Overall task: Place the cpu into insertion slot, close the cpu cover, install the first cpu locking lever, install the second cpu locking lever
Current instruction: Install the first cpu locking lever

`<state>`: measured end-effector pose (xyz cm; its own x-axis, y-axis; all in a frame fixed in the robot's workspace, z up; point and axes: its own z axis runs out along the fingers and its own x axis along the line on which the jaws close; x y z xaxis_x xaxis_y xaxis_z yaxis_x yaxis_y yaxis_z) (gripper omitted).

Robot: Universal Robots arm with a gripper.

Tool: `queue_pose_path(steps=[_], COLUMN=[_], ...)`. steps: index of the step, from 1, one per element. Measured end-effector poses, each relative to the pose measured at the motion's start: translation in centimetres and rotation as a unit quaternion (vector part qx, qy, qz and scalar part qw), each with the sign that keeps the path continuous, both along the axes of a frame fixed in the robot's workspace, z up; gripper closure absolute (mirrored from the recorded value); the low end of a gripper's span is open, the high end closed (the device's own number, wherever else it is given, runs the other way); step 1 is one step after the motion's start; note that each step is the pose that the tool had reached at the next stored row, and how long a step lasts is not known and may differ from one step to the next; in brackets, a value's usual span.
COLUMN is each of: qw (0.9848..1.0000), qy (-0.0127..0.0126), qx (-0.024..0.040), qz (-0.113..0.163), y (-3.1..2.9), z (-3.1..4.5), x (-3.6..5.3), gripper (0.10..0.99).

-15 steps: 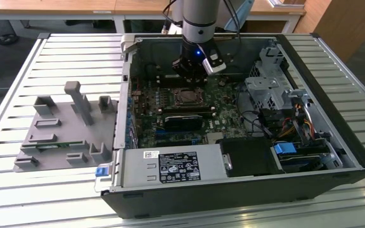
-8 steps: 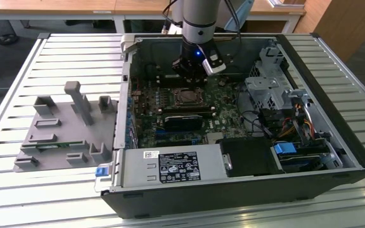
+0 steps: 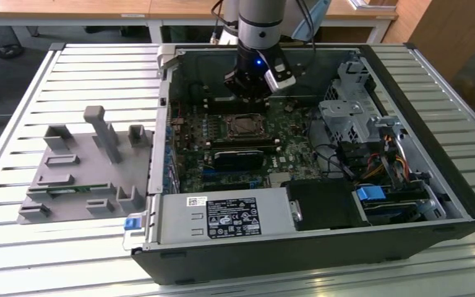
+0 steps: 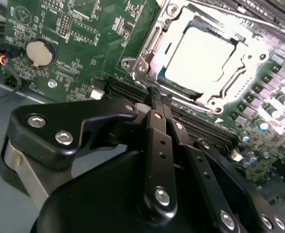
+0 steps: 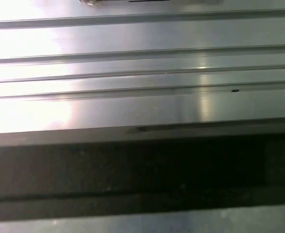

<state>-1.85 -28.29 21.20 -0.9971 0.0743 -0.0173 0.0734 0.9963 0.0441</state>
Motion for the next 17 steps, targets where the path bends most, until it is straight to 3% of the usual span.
queue_pose_path(steps=[17], qw=[1.0000], qy=[0.0000], qx=[-0.0001], qz=[0.000], y=[-0.67], z=[0.00], x=[0.13], gripper=[0.980])
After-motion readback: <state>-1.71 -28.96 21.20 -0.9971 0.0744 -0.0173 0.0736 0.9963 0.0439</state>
